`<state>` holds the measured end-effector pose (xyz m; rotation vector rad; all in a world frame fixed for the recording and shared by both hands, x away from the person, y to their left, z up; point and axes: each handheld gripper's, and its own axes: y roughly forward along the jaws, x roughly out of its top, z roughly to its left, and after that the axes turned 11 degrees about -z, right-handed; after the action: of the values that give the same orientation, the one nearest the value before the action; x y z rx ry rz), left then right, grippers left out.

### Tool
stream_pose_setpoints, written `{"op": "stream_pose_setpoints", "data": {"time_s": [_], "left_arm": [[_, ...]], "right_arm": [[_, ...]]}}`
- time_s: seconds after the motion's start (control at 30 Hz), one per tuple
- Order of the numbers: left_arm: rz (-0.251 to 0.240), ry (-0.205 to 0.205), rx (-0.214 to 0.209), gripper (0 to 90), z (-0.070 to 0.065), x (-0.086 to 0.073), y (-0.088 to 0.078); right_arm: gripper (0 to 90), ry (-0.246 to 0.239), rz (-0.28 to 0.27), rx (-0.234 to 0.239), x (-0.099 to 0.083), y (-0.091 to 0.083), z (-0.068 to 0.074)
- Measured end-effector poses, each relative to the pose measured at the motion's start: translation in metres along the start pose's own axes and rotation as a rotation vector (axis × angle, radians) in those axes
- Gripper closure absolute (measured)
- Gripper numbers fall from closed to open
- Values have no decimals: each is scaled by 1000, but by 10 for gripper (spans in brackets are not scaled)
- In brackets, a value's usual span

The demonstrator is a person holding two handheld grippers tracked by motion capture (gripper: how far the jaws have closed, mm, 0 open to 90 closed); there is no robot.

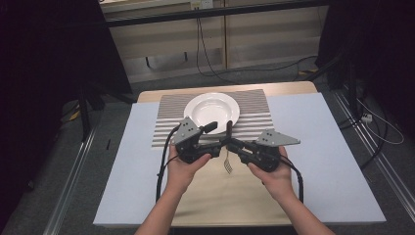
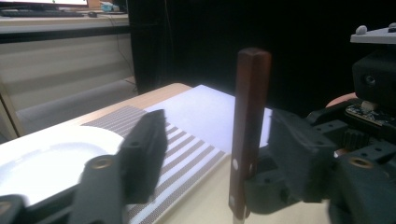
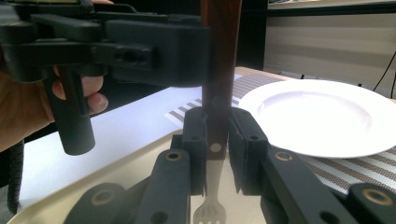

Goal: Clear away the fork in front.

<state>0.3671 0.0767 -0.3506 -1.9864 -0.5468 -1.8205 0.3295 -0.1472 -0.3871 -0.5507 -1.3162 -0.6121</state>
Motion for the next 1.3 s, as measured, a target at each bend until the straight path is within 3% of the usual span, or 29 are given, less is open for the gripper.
{"op": "stream_pose_setpoints", "data": {"time_s": [0.2, 0.27, 0.33, 0.5, 0.57, 0.67, 0.73, 0.8, 1.0, 1.3], "left_arm": [[-10, -36, -23, 504, -5, -1, 5], [-9, -28, -18, 633, -8, -1, 6], [-17, -48, -44, 774, -7, 1, 5], [-9, -62, -50, 791, -3, 3, 1], [-6, -61, -53, 792, 0, 4, -3], [1, -80, -49, 793, 6, 6, -10], [3, -93, -57, 793, 9, 6, -14], [15, -100, -68, 794, 12, 6, -19], [50, -131, -98, 795, 20, 4, -31], [114, -173, -135, 798, 30, 0, -47]], "right_arm": [[777, -10, 13, 1, -1, 3, 3], [777, -6, 11, 7, -1, 3, 4], [776, -8, 11, 3, -1, 3, 4], [751, -46, -8, 3, -2, 2, 7], [624, -59, -10, -14, -2, 1, 8], [582, -75, -12, -13, 0, -3, 7], [479, -78, -2, -31, 0, -5, 5], [461, -89, 1, -48, 1, -9, 1], [349, -63, 4, -72, 3, -19, -13], [197, -72, 10, -119, -3, -31, -26]]}}
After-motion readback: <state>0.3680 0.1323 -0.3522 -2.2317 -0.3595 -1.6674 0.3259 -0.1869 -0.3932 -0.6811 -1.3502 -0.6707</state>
